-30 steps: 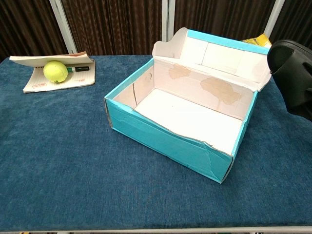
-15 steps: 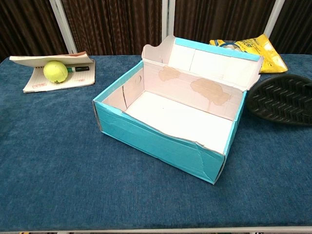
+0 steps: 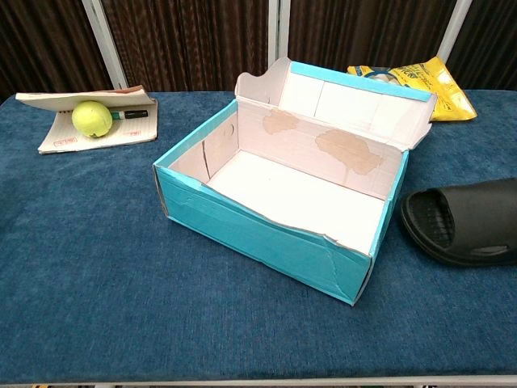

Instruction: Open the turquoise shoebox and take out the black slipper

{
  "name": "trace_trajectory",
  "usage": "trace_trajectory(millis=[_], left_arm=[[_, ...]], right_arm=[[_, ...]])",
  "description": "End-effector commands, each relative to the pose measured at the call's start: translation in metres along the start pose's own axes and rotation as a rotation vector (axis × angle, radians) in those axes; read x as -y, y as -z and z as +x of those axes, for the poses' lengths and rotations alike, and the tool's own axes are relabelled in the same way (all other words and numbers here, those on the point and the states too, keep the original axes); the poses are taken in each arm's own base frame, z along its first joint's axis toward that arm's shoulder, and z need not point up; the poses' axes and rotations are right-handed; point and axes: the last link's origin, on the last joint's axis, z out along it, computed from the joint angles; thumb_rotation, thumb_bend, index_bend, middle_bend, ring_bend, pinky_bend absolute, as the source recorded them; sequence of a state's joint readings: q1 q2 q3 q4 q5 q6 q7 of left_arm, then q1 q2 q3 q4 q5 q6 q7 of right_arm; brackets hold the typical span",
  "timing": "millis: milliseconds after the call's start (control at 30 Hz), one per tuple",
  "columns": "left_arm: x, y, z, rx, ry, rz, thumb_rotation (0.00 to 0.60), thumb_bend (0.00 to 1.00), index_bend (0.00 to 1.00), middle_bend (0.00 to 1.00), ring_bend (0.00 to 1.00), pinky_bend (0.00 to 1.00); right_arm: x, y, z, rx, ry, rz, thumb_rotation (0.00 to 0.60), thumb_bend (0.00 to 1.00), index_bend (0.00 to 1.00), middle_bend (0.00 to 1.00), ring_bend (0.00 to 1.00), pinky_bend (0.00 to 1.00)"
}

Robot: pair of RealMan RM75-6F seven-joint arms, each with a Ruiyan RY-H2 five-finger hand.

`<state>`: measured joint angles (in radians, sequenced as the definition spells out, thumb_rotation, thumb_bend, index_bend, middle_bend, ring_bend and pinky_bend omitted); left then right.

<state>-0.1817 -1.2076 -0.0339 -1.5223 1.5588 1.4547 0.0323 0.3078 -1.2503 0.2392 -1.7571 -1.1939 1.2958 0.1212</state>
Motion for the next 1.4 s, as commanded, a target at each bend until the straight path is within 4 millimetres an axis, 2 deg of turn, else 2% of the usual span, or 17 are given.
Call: trace_trajectory(millis=[33,133,233,667,1000,1400], left_arm=[[0.0,0.0,0.0,0.001,-0.002,0.003,0.6,0.07,0.21,0.19,0.11,0.32],[0.001,-0.001,-0.001,0.001,-0.004,0.007,0.6,0.07,0.21,0.19,0.11,0.32],[0.002,-0.001,0.0,-0.002,-0.005,0.011,0.6,0.07,0.21,0.19,0.11,0.32],[0.005,-0.003,0.01,-0.043,-0.026,0.05,0.6,0.07,0.21,0.19,0.11,0.32],[0.014,-0.005,0.016,-0.091,-0.055,0.124,0.6,0.07,0.21,0.19,0.11,0.32],[0.017,-0.004,0.014,-0.094,-0.051,0.137,0.6,0.07,0.21,0.19,0.11,0.32]], right_arm=[[-0.001,0.002,0.007,-0.023,0.098,0.059,0.6,0.05,0.0,0.04,0.0,0.01],[0.0,0.005,0.014,-0.07,0.268,0.119,0.6,0.06,0.0,0.02,0.0,0.0],[0.004,0.009,0.019,-0.138,0.365,0.151,0.6,0.06,0.0,0.02,0.0,0.0],[0.005,0.029,0.023,-0.185,0.61,0.139,0.6,0.08,0.0,0.02,0.0,0.0],[-0.011,0.048,0.011,-0.114,0.632,0.092,0.6,0.09,0.0,0.02,0.0,0.0],[-0.033,0.077,-0.001,-0.053,0.611,0.025,0.6,0.09,0.0,0.01,0.0,0.0]])
